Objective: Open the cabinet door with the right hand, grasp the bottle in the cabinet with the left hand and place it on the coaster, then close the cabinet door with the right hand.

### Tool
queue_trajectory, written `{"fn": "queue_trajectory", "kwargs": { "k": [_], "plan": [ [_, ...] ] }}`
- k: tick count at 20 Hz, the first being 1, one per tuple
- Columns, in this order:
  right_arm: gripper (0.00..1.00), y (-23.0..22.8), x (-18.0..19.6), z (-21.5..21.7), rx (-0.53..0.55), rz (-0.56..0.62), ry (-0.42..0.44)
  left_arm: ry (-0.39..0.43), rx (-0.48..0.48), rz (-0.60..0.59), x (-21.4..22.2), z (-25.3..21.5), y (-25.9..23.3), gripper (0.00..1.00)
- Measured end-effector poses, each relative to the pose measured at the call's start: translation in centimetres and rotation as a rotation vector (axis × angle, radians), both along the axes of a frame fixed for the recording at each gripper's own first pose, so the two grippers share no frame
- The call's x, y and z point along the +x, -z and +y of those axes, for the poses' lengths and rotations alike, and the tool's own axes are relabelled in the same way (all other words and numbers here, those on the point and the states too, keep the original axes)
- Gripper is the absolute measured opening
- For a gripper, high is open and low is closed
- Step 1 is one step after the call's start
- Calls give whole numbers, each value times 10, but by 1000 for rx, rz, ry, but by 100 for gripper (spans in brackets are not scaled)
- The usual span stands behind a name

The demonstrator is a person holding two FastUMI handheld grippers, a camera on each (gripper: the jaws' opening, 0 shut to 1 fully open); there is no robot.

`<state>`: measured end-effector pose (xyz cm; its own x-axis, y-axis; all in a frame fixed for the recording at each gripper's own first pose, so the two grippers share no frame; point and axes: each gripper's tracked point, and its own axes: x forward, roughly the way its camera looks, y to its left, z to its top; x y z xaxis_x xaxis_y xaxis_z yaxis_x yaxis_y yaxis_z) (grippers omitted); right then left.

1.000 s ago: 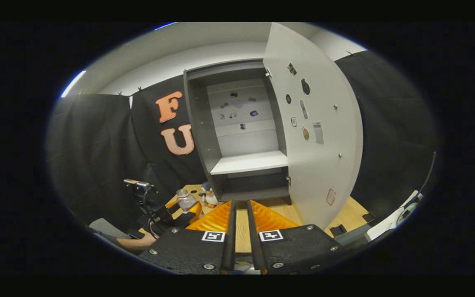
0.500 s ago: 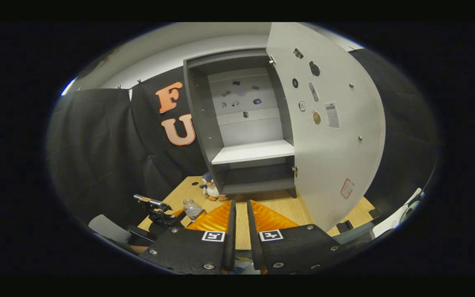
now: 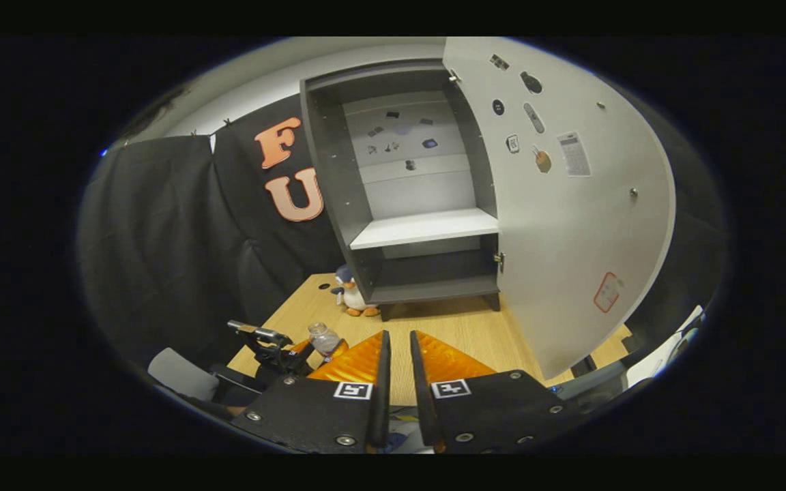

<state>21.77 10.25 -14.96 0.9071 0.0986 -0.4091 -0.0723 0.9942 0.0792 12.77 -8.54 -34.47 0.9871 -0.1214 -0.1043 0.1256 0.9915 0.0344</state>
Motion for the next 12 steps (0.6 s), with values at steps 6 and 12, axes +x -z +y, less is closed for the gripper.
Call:
{"fn": "queue_trajectory", "kwargs": {
  "k": [6, 12],
  "plan": [
    [18, 19, 1, 1, 7, 54, -4, 8, 19, -14, 12, -4, 4, 84],
    [18, 19, 3, 6, 34, 67, -8, 7, 60, -17, -2, -8, 6, 85]
  ]
}}
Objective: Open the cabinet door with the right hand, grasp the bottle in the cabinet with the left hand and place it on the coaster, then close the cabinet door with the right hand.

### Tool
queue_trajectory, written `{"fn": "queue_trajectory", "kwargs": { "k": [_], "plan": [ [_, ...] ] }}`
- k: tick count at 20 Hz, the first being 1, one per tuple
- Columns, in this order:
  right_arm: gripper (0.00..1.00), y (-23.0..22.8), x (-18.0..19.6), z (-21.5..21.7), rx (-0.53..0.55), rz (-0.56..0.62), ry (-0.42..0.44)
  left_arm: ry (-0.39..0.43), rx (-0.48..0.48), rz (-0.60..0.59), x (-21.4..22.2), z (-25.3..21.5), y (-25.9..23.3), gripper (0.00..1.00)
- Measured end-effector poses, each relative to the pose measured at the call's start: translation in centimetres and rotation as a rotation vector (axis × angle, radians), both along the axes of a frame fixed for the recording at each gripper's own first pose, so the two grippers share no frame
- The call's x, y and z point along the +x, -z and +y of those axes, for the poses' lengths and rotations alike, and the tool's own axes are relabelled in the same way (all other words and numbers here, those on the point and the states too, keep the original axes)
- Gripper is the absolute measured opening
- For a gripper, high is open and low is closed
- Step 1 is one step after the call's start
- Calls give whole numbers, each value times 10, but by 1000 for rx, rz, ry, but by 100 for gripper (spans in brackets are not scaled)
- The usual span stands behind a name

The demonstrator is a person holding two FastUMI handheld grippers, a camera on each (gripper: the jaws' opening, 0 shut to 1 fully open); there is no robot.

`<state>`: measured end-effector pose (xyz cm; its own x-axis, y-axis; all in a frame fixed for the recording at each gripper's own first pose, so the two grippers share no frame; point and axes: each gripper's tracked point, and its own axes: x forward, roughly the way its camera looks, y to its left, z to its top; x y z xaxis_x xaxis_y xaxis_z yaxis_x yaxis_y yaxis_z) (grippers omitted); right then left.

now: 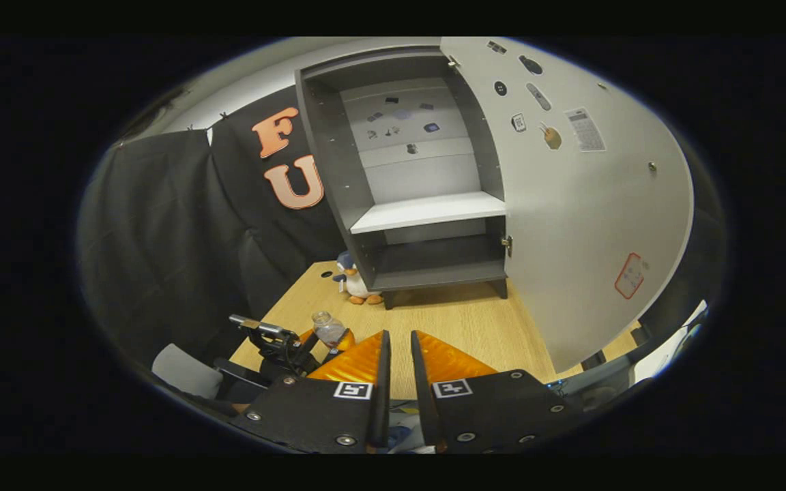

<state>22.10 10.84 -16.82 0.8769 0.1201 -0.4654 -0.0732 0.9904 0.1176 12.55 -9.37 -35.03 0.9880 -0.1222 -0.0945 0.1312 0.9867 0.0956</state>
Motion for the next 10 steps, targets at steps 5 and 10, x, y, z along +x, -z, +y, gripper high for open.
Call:
{"fn": "queue_trajectory", "kwargs": {
  "k": [5, 10],
  "plan": [
    [18, 2, -4, 2, 16, 18, 3, -44, 15, 19, -9, 11, -1, 87],
    [18, 2, -7, 5, 42, 26, 6, -37, 54, -6, -11, 9, -13, 90]
  ]
}}
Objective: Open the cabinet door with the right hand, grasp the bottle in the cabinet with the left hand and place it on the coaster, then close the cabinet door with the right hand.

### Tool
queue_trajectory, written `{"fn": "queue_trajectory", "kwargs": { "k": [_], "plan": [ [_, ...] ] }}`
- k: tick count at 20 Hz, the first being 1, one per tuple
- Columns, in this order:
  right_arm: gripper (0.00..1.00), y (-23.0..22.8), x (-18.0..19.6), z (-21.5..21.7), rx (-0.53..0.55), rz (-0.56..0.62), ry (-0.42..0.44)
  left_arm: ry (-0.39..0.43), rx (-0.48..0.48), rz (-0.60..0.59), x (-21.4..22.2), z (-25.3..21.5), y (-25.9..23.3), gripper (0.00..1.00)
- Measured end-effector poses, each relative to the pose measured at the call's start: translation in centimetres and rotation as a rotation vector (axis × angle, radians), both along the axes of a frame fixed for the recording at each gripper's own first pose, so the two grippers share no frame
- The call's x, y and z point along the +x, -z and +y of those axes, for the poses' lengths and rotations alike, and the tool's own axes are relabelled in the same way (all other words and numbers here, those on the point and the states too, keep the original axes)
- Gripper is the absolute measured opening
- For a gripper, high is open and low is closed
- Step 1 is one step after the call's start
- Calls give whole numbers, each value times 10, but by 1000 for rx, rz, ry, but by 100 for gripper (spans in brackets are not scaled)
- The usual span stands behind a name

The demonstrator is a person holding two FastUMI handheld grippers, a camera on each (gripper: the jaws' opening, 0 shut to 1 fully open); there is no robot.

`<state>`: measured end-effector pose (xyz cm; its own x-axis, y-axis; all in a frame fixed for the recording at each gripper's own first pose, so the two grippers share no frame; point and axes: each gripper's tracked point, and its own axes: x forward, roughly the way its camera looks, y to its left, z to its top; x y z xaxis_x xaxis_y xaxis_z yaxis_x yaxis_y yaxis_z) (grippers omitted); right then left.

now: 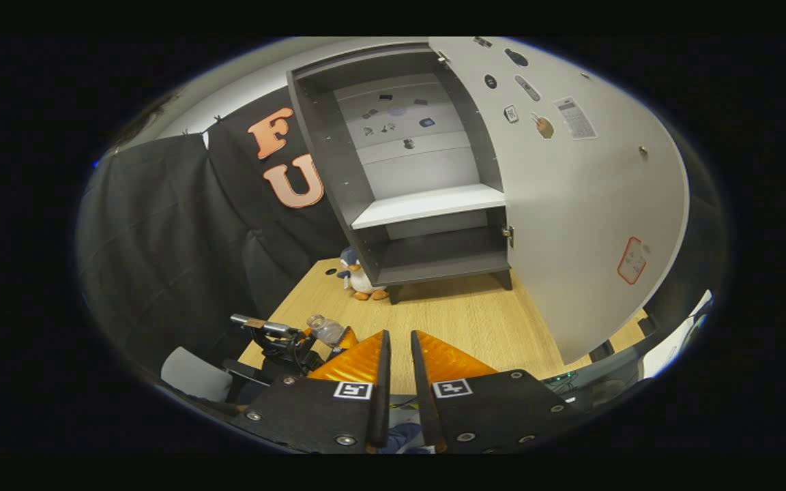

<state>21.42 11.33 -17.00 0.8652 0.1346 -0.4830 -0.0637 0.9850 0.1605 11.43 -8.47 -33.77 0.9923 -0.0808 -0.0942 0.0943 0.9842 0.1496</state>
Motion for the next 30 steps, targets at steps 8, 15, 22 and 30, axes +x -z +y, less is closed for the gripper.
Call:
{"fn": "queue_trajectory", "kwargs": {
  "k": [8, 15, 22, 30],
  "plan": [
    [8, -4, 0, -7, -6, -16, -1, -3, -50, -21, -5, -2, -25, 91],
    [18, -36, -26, -11, -8, -73, -9, 9, -54, -75, -15, -6, -78, 91],
    [23, -86, -48, -40, -12, -194, 38, 42, -133, -87, -37, -26, -145, 91],
    [26, -138, -74, -107, -38, -327, 107, 12, -174, -79, -76, -45, -214, 93]
  ]
}}
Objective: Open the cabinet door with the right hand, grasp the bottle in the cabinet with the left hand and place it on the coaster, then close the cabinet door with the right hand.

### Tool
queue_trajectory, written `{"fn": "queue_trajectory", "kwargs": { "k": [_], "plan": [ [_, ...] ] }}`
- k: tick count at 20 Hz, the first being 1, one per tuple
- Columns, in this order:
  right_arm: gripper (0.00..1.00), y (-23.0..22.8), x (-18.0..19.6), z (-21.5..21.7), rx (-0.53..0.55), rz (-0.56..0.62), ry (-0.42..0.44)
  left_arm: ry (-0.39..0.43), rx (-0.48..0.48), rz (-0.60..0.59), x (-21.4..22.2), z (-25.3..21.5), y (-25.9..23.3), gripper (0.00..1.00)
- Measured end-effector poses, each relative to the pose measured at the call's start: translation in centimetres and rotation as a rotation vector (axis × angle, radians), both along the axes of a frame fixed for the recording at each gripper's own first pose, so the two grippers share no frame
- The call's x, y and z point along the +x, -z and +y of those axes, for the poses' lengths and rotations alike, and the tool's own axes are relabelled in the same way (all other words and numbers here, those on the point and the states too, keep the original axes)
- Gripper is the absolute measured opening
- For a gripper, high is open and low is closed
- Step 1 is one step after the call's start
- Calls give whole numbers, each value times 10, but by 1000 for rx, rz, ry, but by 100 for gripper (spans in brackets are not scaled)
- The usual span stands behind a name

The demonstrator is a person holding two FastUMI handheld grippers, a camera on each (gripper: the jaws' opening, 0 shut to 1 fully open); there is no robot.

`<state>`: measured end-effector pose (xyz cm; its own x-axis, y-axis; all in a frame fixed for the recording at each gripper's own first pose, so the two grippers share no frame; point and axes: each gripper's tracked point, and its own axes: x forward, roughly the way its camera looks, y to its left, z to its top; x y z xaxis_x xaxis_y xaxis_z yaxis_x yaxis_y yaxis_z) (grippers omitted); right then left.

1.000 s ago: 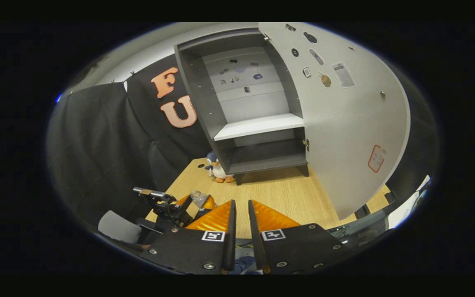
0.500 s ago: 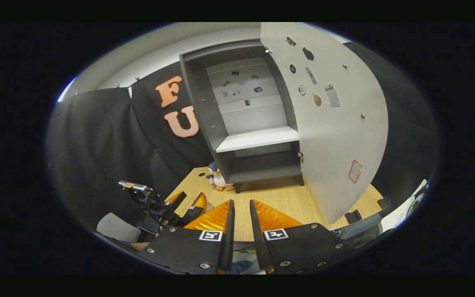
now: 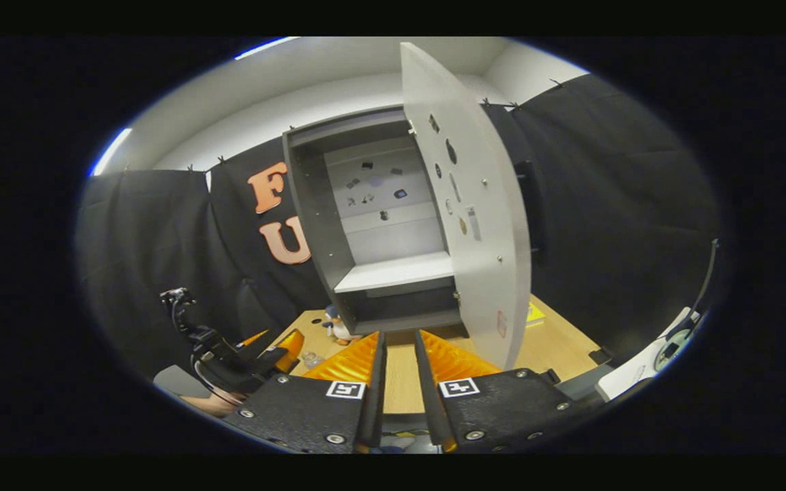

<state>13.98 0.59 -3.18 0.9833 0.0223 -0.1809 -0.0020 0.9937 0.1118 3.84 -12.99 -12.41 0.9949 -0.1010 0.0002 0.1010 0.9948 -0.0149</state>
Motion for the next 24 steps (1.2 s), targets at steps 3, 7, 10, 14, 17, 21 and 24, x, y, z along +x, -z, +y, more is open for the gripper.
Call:
{"fn": "queue_trajectory", "kwargs": {
  "k": [3, 7, 10, 14, 17, 21, 24],
  "plan": [
    [27, -13, -1, -32, 7, -35, 25, -9, 27, -23, -12, -6, -17, 93],
    [27, -32, 2, -76, -18, -84, 65, -9, 45, -2, -26, -10, -18, 94],
    [38, -49, 4, -98, -10, -117, 71, -23, 34, 21, -29, -7, -18, 93],
    [31, -53, 18, -120, -31, -120, 74, -51, 49, 18, -25, -2, -27, 93],
    [37, -50, 32, -130, -27, -118, 69, -62, 62, 10, -22, -1, -31, 93],
    [42, -40, 52, -134, -19, -102, 58, -73, 52, 28, -17, 2, -28, 94],
    [46, -36, 58, -136, -32, -103, 63, -75, 56, 35, -10, 6, -28, 96]
  ]
}}
